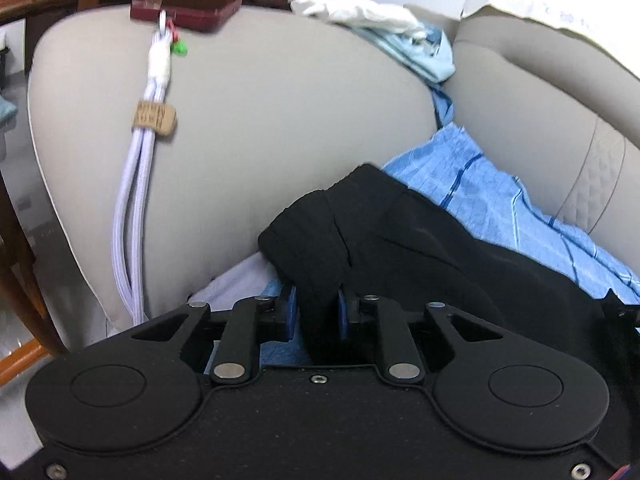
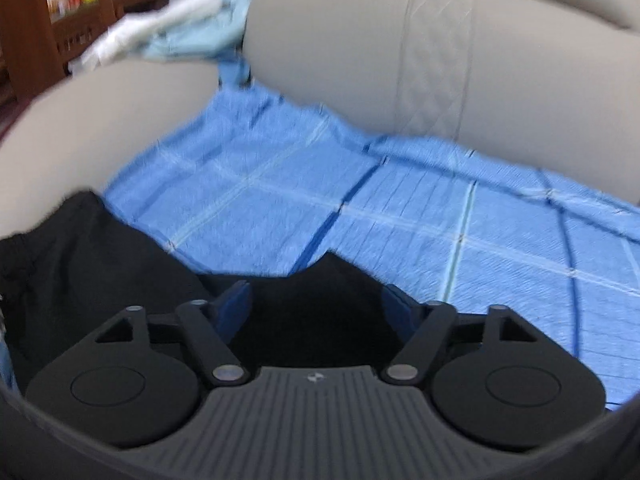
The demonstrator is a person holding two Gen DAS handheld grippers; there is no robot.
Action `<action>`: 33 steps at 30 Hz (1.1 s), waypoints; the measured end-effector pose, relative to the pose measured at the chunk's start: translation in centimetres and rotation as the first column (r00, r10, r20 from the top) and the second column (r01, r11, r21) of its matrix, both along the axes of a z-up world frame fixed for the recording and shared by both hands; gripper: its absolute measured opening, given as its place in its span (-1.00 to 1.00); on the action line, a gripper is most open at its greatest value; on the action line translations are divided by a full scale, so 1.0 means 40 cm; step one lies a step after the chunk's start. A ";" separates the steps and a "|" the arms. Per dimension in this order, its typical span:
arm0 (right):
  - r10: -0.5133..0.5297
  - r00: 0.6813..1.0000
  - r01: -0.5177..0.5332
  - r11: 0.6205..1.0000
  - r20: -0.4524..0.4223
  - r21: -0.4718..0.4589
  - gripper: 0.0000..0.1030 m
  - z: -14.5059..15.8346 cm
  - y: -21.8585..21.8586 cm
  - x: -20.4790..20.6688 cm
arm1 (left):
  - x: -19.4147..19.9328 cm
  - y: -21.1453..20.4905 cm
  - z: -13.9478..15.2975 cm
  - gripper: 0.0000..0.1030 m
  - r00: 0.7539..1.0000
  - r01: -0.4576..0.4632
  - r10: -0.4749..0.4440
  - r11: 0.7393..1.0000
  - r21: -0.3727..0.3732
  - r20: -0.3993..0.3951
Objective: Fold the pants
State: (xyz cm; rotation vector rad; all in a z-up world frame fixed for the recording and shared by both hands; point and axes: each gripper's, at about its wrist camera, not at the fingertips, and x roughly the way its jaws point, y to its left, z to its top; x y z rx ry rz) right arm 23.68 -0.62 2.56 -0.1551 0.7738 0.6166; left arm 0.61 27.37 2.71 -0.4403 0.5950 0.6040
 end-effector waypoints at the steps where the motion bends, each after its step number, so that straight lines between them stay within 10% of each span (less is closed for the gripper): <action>1: 0.005 1.000 -0.005 1.000 -0.018 -0.014 0.04 -0.014 0.012 0.007 | 0.002 0.004 -0.007 -0.64 1.000 0.001 -0.001 1.000 -0.010 -0.004; 3: -0.003 1.000 0.004 0.999 0.024 -0.038 -0.59 -0.017 0.026 -0.001 | 0.002 0.005 -0.012 -0.64 1.000 0.000 0.000 1.000 -0.014 -0.002; 11: -0.168 0.971 0.186 0.977 0.168 -0.101 -0.95 -0.018 0.053 0.087 | 0.033 0.016 -0.007 -0.59 1.000 -0.017 0.017 1.000 0.025 -0.007; 13: -0.204 0.971 0.216 0.973 0.122 -0.088 -0.90 -0.027 0.031 0.124 | 0.035 0.015 0.002 -0.52 1.000 -0.005 0.005 0.999 0.036 -0.012; 19: -0.076 0.990 0.062 0.991 0.122 0.121 0.34 0.027 -0.063 -0.018 | 0.007 -0.001 0.046 -0.23 1.000 0.008 -0.009 0.998 0.070 0.008; 26: 0.106 0.976 -0.127 0.987 0.188 0.101 0.37 0.003 -0.116 -0.332 | -0.034 -0.075 0.112 -0.26 0.990 0.112 -0.120 0.988 0.106 0.068; 33: 0.181 0.974 -0.187 0.982 0.135 0.032 0.34 -0.091 -0.108 -0.497 | -0.011 -0.243 0.077 -0.29 0.902 0.429 -0.431 0.901 0.061 0.031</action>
